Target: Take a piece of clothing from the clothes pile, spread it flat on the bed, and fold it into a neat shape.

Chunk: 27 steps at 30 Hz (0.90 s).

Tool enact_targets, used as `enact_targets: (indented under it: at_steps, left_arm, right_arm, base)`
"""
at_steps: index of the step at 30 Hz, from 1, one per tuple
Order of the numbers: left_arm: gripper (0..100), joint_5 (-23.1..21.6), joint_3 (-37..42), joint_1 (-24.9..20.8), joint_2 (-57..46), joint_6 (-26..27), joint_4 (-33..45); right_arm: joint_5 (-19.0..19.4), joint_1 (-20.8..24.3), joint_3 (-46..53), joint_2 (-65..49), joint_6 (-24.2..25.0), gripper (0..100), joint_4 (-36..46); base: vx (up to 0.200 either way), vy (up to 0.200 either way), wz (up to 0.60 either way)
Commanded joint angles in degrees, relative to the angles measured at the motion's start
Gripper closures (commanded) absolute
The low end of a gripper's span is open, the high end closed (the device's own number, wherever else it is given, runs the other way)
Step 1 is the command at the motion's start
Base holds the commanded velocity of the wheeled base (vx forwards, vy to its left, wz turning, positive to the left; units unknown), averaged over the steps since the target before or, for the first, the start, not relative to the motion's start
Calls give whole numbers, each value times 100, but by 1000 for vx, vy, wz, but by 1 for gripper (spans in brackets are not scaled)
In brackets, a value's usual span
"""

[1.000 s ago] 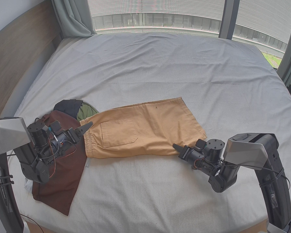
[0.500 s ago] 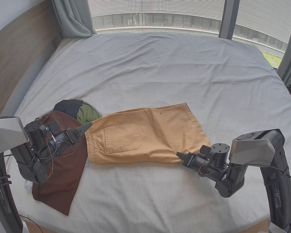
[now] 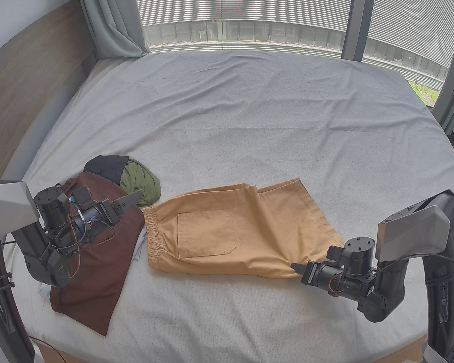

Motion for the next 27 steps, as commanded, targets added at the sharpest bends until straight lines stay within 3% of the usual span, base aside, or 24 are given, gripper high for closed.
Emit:
enact_targets:
  at_steps: [1, 15, 16, 22, 27]
  left_arm:
    - [0, -3, 41, -44, -47, -3, 1]
    - [0, 6, 32, -114, -55, 208, 1]
    - [0, 6, 32, -123, -55, 208, 1]
    - [0, -11, 94, -114, -55, 384, 1]
    - [0, -222, 67, -53, -29, 604, 1]
  right_arm:
    - [-203, 19, 386, -187, -180, 100, -1]
    - [-256, 239, 439, -135, -153, 100, -1]
    - [-256, 239, 439, -135, -145, 0, -1]
    - [-63, 344, 790, -179, -171, 0, -1]
    - [465, 467, 1327, -732, -206, 0, -1]
  base:
    - [0, 0, 0]
    - [0, 0, 0]
    - [0, 0, 0]
    - [0, 0, 0]
    - [0, 0, 0]
